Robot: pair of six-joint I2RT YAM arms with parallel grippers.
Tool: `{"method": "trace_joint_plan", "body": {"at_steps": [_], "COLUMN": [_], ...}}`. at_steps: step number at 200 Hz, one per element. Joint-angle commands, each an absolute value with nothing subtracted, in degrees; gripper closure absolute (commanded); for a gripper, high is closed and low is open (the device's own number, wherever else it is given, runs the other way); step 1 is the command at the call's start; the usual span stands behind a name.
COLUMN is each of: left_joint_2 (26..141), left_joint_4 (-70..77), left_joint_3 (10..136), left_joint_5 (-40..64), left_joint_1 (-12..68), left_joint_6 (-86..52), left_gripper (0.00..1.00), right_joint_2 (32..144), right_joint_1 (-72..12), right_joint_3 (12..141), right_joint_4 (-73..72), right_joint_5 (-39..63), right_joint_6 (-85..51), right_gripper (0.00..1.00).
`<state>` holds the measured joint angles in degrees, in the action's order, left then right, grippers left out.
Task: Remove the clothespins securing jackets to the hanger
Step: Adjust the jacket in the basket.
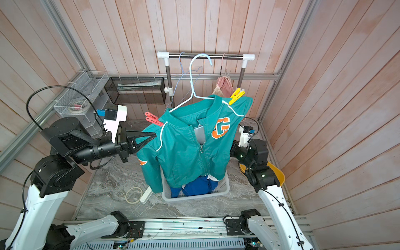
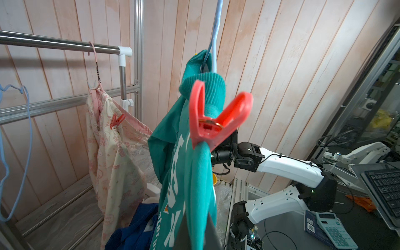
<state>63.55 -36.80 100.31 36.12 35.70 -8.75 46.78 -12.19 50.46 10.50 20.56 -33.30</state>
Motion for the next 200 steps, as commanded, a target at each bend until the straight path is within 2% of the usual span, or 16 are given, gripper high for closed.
{"method": "trace_joint_plan", "body": {"at_steps": [1, 77, 200], "left_joint_2": [64.0, 67.6, 72.9], "left_joint_4": [-21.0, -5.0, 8.8], "left_joint_3": [98.7, 89.6, 87.7], "left_joint_5": [40.7, 45.4, 49.4], "left_joint_1": [35.9, 35.3, 34.9], "left_joint_6": [-10.9, -14.3, -23.4], "left_gripper": [1.0, 1.0, 1.0], "right_joint_2": [43.7, 39.7, 40.0], "right_joint_1": [-12.4, -11.8, -11.1], "right_joint_3": [50.2, 52.5, 56.5], "right_joint_4": [13.6, 22.0, 24.9], "right_joint_5": [18.8, 12.2, 7.8], "right_joint_6": [-33.2, -31.8, -30.0], "right_gripper": [0.27, 0.28, 0.29]}}
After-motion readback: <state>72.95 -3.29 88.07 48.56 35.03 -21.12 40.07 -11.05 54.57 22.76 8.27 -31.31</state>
